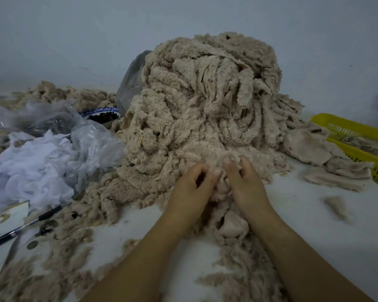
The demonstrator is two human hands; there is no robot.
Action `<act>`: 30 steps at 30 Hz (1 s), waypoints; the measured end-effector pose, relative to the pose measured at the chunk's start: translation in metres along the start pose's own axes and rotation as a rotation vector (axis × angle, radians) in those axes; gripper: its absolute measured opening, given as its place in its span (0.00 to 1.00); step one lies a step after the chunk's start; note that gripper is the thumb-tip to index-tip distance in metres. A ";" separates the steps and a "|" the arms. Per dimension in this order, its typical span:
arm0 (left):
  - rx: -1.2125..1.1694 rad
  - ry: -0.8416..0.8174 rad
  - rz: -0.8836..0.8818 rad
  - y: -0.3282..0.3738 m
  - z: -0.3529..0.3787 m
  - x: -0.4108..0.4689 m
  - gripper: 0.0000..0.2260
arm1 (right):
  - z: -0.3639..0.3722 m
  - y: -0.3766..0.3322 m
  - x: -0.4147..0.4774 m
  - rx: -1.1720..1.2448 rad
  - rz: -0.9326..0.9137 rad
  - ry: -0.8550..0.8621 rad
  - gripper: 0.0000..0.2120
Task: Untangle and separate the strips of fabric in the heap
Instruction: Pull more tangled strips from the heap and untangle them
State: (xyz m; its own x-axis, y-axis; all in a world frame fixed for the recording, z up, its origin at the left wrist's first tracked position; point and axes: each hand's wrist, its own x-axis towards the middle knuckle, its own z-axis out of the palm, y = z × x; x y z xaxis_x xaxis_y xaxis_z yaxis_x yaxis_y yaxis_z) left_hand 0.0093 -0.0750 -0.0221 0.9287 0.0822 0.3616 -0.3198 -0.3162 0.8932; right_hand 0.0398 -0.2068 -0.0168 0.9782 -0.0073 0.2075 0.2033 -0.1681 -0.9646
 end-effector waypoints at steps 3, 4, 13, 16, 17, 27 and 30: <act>-0.189 0.079 -0.085 0.000 -0.006 0.002 0.15 | -0.001 -0.002 0.001 -0.039 0.022 0.047 0.16; -0.264 0.109 -0.115 -0.001 -0.006 0.003 0.15 | -0.003 -0.003 0.004 -0.029 0.046 0.097 0.18; -0.400 0.225 -0.343 -0.009 -0.027 0.014 0.06 | -0.027 0.011 0.026 0.363 0.273 0.369 0.26; -0.178 0.053 -0.241 -0.006 -0.009 0.008 0.33 | -0.019 0.009 0.023 0.421 0.282 0.305 0.21; -0.113 0.034 -0.165 -0.003 -0.007 0.006 0.33 | -0.017 0.007 0.022 0.441 0.278 0.286 0.20; 0.477 -0.238 -0.026 -0.012 0.000 0.003 0.04 | -0.020 -0.005 0.022 0.659 0.189 0.263 0.07; 0.293 0.131 -0.106 -0.011 -0.019 0.011 0.08 | -0.038 -0.001 0.027 0.710 0.237 0.399 0.10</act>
State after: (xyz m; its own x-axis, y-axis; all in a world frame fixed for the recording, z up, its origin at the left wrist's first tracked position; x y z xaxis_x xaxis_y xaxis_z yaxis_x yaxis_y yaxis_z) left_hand 0.0199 -0.0529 -0.0232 0.9158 0.2443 0.3188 -0.1372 -0.5558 0.8199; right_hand 0.0643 -0.2440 -0.0039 0.9372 -0.3344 -0.0995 0.1039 0.5399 -0.8353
